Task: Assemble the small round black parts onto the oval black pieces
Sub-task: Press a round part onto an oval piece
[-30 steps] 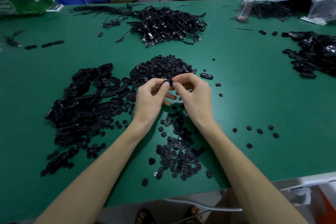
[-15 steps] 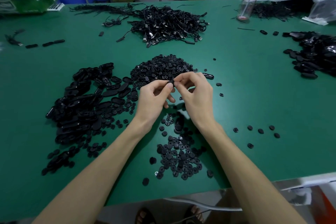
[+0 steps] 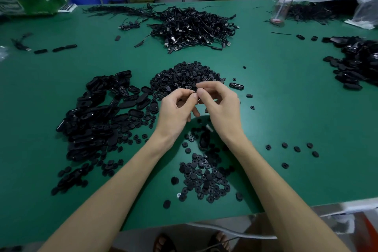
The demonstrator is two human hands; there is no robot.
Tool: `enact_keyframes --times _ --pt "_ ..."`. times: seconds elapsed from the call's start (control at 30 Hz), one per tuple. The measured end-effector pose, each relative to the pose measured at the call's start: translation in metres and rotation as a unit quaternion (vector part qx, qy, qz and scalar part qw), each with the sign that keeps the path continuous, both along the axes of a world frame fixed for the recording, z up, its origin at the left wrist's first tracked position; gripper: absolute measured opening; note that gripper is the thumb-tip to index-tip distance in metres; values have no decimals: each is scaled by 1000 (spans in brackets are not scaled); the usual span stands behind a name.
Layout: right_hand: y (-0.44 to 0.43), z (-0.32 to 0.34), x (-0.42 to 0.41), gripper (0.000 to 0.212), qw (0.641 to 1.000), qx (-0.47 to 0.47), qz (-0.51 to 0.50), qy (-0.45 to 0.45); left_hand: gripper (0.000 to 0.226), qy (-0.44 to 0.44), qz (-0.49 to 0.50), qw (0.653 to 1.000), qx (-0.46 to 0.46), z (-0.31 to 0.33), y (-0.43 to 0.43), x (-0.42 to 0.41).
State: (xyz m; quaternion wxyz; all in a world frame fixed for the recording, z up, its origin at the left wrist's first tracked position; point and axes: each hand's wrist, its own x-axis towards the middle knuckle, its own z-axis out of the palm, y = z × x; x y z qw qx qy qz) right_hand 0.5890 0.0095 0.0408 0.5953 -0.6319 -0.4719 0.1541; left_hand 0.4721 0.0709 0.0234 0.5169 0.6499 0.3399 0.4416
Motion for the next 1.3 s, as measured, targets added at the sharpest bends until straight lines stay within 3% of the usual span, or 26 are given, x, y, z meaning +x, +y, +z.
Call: enact_keyframes --times 0.17,0.43,0.7,1.2,1.3 --pt "0 1 7 12 999 -1 -11 34 10 10 0 1000 4 3 -2 -1" --pt "-1 0 -1 21 1000 -11 8 -18 6 46 25 999 0 4 -2 0" --pt "-1 -1 -4 14 998 -18 19 -50 7 134 53 988 54 4 -3 0" --pt "0 -2 0 18 999 -1 10 -47 5 93 40 989 104 10 -2 -5" --pt "0 -2 1 18 998 10 -12 -56 13 114 43 984 127 12 3 -7"
